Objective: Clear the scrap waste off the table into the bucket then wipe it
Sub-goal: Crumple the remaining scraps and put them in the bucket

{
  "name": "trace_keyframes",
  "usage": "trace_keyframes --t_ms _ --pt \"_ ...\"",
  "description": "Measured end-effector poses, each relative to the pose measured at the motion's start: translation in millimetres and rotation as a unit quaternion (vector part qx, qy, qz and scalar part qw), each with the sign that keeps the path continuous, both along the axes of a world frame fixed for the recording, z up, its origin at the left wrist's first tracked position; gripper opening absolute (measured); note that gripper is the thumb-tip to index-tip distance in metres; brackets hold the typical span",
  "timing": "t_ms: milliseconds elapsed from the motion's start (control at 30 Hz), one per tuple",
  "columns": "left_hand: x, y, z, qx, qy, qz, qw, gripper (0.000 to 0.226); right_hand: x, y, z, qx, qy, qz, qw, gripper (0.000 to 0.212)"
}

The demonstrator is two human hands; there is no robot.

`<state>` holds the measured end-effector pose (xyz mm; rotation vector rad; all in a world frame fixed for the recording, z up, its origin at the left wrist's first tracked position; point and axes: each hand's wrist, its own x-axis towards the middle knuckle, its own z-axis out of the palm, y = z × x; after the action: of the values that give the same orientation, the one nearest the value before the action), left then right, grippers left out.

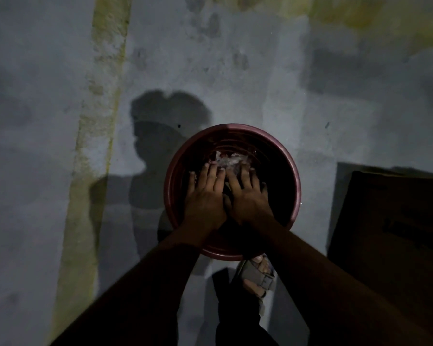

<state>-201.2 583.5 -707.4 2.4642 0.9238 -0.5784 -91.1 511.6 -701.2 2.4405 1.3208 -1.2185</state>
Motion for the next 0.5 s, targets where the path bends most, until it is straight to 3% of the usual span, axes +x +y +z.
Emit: trace_keyframes --t_ms 133,267,433,500 --pt "-7.7 -4.7 19.4 0.063 -0.04 -0.032 0.997 0.071 -3.9 -1.8 26.6 0.05 -0.05 0.007 0.997 0.076" --pt "-20.4 -3.5 86.5 0.111 -0.059 -0.06 0.99 0.068 -9.8 -6.6 96.0 0.076 -0.044 -0.014 0.996 0.073" --pt "-24.3 7.8 231.5 0.163 -0.031 -0.07 0.984 0.072 -23.2 -20.9 233.6 0.099 -0.055 -0.026 0.993 0.07" --pt "-29.0 12.6 300.7 0.142 -0.07 -0.06 0.986 0.073 -29.4 -31.7 300.4 0.107 -0.068 -0.039 0.991 0.067"
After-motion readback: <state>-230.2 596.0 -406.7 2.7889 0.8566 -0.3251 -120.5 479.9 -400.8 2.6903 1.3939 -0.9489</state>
